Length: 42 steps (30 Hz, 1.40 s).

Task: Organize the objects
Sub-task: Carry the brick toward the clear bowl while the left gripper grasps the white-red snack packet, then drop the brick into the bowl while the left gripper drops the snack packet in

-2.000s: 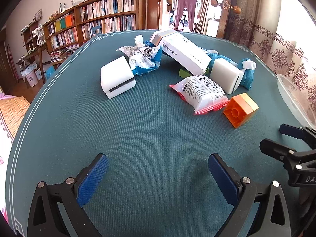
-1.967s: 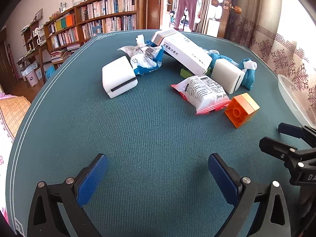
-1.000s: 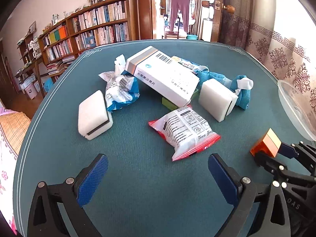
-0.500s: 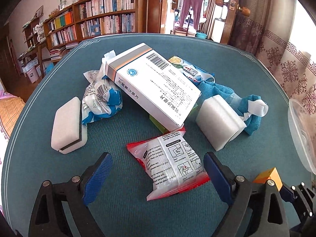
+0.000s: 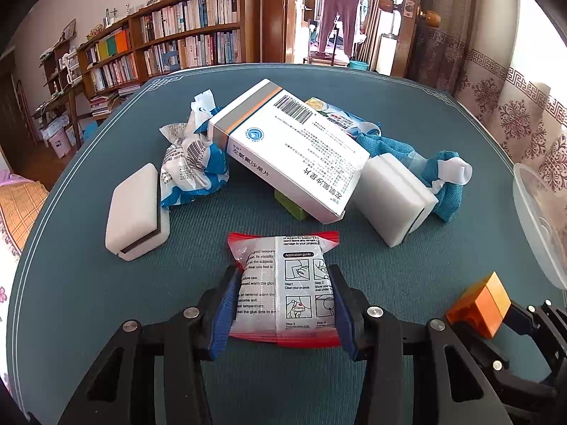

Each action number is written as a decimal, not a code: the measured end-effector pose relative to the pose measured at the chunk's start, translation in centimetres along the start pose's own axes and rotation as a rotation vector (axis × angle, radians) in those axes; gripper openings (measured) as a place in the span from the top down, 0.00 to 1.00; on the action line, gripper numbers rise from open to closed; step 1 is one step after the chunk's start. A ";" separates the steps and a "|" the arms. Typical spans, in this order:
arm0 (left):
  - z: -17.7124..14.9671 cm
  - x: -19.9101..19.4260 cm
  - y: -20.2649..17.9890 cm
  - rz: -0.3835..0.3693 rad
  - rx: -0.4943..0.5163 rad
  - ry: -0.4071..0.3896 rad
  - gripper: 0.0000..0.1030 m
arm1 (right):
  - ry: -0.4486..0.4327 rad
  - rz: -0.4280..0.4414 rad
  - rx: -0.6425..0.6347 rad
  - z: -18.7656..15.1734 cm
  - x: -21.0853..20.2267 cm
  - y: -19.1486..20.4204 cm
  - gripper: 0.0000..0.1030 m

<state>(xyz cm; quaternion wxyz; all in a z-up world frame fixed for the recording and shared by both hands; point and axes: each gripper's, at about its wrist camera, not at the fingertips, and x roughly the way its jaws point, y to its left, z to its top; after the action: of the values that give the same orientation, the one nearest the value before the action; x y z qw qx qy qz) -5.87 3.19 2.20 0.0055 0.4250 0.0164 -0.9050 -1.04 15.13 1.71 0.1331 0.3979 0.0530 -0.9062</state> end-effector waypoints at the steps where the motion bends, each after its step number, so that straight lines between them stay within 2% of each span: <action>1: -0.2 -0.3 0.0 0.002 0.000 -0.003 0.50 | -0.001 0.002 0.002 0.0 0.0 0.0 0.56; 16: -0.5 -4.3 -1.9 -0.019 0.053 -0.075 0.50 | -0.030 0.050 0.082 0.3 -1.7 -1.6 0.58; 20: -0.5 -4.8 -3.0 -0.029 0.073 -0.083 0.50 | -0.087 -0.008 0.104 1.2 -4.2 -3.4 0.58; 24: -0.5 -4.9 -4.6 -0.047 0.103 -0.084 0.50 | -0.121 -0.077 0.174 1.1 -6.3 -7.2 0.58; 34: -0.5 -4.9 -8.9 -0.087 0.173 -0.084 0.50 | -0.158 -0.258 0.337 0.1 -9.4 -17.2 0.58; 38: -0.4 -4.9 -10.5 -0.100 0.198 -0.084 0.50 | -0.159 -0.332 0.367 -0.3 -9.7 -19.6 0.58; 42: 0.0 -4.8 -12.1 -0.119 0.222 -0.085 0.50 | -0.141 -0.357 0.394 -0.8 -9.5 -21.2 0.58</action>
<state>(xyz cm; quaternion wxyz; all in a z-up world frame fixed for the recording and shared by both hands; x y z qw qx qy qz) -3.05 15.27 6.22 -0.0944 0.3827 -0.0591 -0.9171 -0.29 37.52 7.96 -0.1056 0.3365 -0.0644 -0.9335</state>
